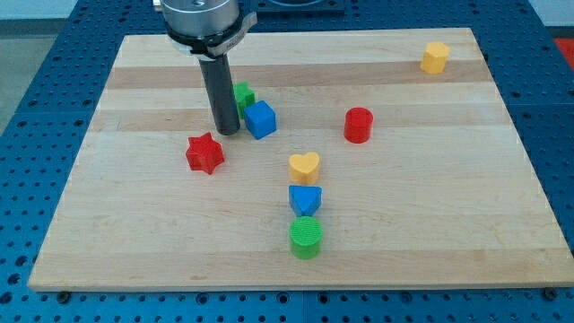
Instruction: Slide the red star towards the bottom left
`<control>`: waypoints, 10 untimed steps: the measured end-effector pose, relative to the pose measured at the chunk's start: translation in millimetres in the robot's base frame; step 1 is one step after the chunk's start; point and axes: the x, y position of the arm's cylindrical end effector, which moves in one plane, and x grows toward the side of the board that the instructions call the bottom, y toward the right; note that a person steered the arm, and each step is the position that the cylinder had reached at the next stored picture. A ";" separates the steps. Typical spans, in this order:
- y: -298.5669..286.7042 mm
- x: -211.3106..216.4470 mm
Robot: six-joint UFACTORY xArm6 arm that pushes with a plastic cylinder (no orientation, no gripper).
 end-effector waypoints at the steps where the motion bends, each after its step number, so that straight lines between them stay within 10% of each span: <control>1: -3.5 0.0; 5: -66.6 93.1; 10: -3.3 91.1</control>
